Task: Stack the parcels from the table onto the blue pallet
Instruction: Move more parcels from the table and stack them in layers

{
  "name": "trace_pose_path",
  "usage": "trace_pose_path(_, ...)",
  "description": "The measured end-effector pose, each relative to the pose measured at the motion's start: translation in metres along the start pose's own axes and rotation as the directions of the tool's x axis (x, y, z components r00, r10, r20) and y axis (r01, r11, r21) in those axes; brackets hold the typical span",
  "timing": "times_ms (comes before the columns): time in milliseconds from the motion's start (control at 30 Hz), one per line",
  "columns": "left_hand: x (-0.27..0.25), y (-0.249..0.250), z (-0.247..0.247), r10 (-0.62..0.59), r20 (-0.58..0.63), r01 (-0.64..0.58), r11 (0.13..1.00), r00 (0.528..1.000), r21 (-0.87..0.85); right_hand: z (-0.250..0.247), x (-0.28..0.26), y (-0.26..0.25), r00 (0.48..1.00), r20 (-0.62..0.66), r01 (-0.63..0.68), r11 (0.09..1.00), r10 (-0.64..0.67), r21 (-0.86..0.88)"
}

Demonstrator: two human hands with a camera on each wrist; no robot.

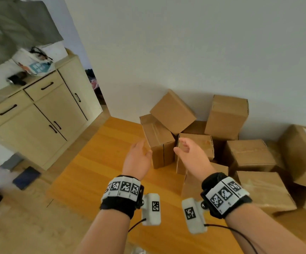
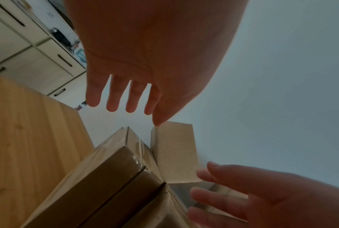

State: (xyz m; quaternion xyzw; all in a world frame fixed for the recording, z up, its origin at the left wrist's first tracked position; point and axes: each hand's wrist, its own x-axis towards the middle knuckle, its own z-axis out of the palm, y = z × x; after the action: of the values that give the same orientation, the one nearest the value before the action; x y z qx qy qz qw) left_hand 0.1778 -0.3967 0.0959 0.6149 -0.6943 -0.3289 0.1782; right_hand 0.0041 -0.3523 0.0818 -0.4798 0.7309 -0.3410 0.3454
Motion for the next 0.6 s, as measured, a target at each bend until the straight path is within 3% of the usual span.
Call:
trace_pose_path(367,0.118,-0.031,-0.017,0.135,0.225,-0.165,0.979,0.965,0.121,0.045,0.047,-0.030,0.971,-0.145,-0.194,0.981,0.190,-0.014)
trace_pose_path(500,0.140,-0.035,-0.014,0.186,0.333,-0.258,0.948,0.925,0.187,0.059,0.056,-0.036,0.955,-0.119,-0.274,0.962,0.272,-0.006)
trace_pose_path(600,0.142,-0.043,-0.015,0.211,0.350,-0.285,0.943,0.913,0.173,0.069,0.055,-0.038,0.940,-0.135,-0.317,0.948,0.313,-0.006)
